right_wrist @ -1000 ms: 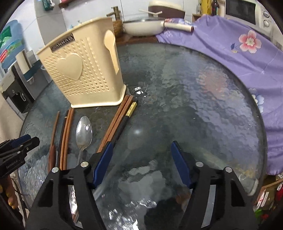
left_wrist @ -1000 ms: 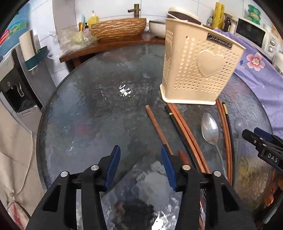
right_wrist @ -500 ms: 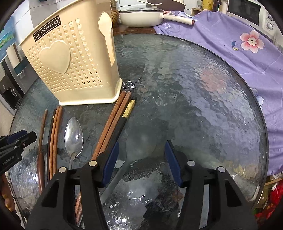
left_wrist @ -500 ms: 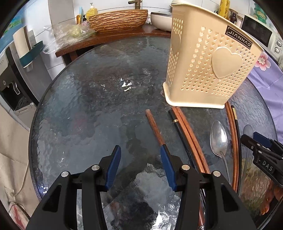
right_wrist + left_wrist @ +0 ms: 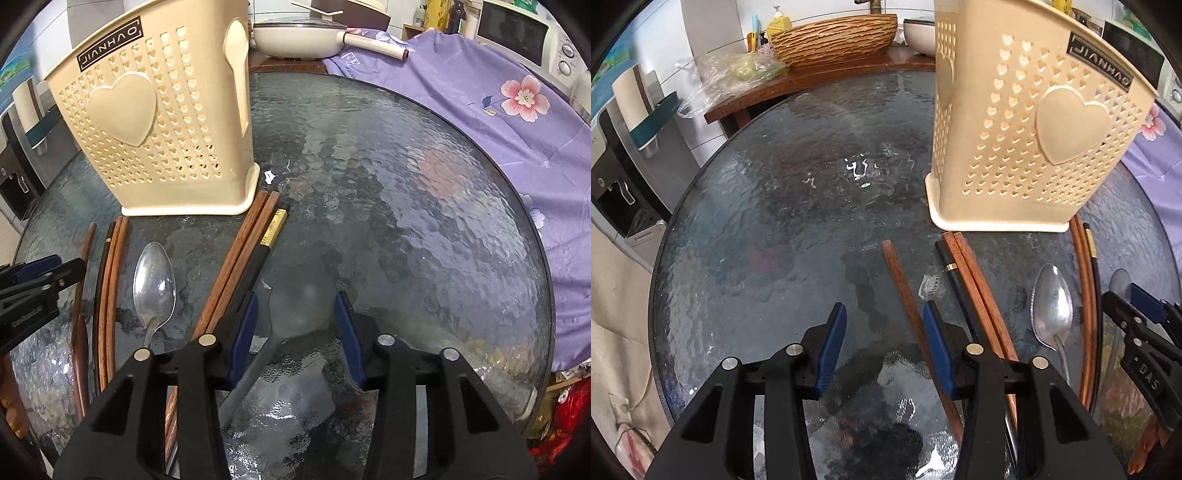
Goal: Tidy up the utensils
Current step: 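Grasp a single wooden chopstick with the left tool while the right tool approaches a metal spoon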
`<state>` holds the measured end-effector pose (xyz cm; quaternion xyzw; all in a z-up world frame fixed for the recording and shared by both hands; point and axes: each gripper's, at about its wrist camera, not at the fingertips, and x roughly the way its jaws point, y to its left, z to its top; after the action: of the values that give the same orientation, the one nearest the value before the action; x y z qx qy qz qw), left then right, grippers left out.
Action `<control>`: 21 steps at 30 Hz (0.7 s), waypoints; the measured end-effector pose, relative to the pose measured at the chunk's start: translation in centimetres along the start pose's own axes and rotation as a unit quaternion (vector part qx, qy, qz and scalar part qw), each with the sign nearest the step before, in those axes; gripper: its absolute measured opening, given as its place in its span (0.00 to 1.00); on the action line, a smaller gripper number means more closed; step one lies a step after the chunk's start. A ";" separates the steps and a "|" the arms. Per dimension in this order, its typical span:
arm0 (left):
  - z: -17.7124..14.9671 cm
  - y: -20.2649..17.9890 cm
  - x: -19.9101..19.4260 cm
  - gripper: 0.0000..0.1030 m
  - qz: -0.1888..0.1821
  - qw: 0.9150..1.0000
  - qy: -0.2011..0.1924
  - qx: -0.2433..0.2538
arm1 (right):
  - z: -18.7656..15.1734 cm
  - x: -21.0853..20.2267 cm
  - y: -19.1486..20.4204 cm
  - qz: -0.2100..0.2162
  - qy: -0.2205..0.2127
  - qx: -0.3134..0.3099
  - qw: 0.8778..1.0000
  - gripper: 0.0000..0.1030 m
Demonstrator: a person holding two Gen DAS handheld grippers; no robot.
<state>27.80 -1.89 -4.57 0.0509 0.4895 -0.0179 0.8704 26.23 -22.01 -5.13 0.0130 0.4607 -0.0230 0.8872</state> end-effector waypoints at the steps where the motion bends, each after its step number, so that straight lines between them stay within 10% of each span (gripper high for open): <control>1: 0.0 0.0 0.1 0.39 0.002 1.000 0.001 -0.001 | 0.0 0.0 0.1 0.001 0.000 -0.001 1.000 0.40; 21: 0.3 -2.3 0.2 0.08 0.006 1.000 0.007 0.004 | 0.6 0.2 0.2 0.030 -0.004 -0.006 1.000 0.35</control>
<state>28.00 -4.16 -4.74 0.0574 0.4955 -0.0139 0.8666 26.83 -21.84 -4.89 0.0211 0.4565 0.0065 0.8895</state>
